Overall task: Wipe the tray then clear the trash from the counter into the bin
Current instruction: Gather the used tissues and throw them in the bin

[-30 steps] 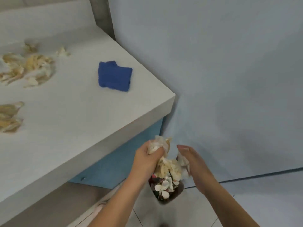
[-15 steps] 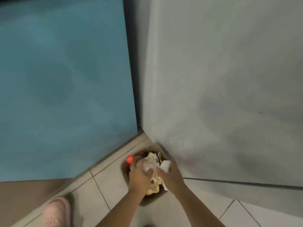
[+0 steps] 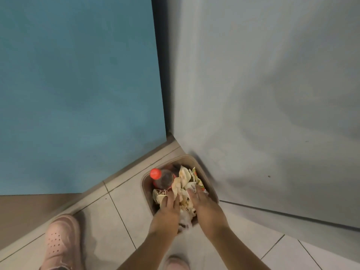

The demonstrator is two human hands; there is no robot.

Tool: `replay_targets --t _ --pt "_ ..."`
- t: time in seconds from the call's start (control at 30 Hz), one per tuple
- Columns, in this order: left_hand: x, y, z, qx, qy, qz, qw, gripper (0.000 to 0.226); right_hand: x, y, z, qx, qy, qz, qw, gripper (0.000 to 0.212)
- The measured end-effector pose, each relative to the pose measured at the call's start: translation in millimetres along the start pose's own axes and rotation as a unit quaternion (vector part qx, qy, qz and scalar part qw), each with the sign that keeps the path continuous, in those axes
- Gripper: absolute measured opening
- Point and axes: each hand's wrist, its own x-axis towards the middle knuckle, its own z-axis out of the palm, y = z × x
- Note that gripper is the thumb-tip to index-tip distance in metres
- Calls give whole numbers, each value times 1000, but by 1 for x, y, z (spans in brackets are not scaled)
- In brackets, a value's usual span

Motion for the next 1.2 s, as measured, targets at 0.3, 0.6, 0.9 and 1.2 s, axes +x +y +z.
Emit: replay_targets --t 0.3,0.6,0.9,1.2 --pt "41 -11 -9 29 -44 13 999 67 38 13 7 -81 -9 -8 997 30" --pt "76 -1 12 -166 -60 -51 983 27 78 1 17 -97 1 16 995 26" --pt "84 -3 26 -53 -57 -29 997 39 87 15 41 -90 -8 19 996 38" --pt "23 -13 -17 -85 -74 37 993 48 35 -6 -12 29 68 21 997 42"
